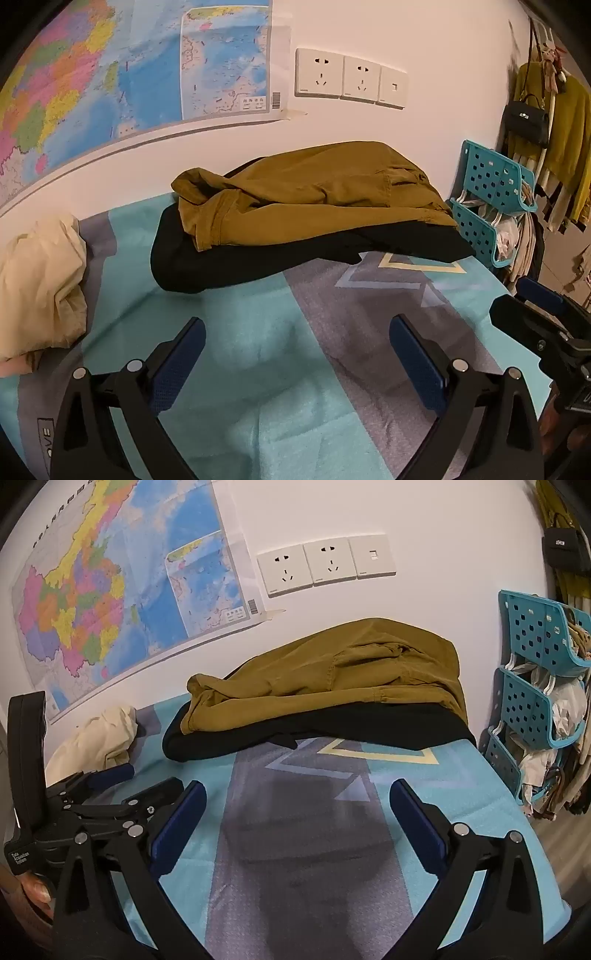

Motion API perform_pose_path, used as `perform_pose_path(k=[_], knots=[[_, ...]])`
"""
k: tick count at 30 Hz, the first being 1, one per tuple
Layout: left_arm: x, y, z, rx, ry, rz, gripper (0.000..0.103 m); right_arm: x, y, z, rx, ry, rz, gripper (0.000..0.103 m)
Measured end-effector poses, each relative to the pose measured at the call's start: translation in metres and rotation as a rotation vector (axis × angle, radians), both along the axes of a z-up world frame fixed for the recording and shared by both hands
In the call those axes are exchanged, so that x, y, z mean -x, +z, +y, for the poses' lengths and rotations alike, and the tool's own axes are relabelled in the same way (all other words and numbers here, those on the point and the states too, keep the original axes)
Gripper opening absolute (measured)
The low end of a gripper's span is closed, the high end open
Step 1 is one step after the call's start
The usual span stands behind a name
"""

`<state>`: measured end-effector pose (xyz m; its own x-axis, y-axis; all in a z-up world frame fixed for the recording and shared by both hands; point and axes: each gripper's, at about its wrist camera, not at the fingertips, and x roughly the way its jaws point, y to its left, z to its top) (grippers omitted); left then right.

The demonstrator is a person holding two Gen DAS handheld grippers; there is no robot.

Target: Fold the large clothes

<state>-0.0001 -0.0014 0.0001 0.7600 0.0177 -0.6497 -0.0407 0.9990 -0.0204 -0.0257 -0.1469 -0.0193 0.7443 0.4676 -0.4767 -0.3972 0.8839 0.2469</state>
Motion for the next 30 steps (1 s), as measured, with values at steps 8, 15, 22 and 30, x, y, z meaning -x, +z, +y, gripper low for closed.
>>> perform_pose_path(k=[8,15,22,30], knots=[[0.0007,0.0019,-0.0016,-0.001,-0.008,-0.004,0.096,-0.0008,0.0041,0.0003,0.013,0.007,0.007,0.098],[-0.0021,0.0043,-0.0042,0.004,-0.005,-0.004,0.096,-0.0014,0.0032,0.0004,0.013,0.007,0.004,0.098],[-0.0012,0.0055,-0.0023,0.003,-0.006,-0.01,0.096,-0.0018,0.0017,0.001,0.008,0.009,0.001,0.098],[-0.0009,0.007,-0.0018,0.008,-0.009,-0.01,0.096,-0.0027,0.0015,0.0027,0.006,0.008,0.001,0.098]])
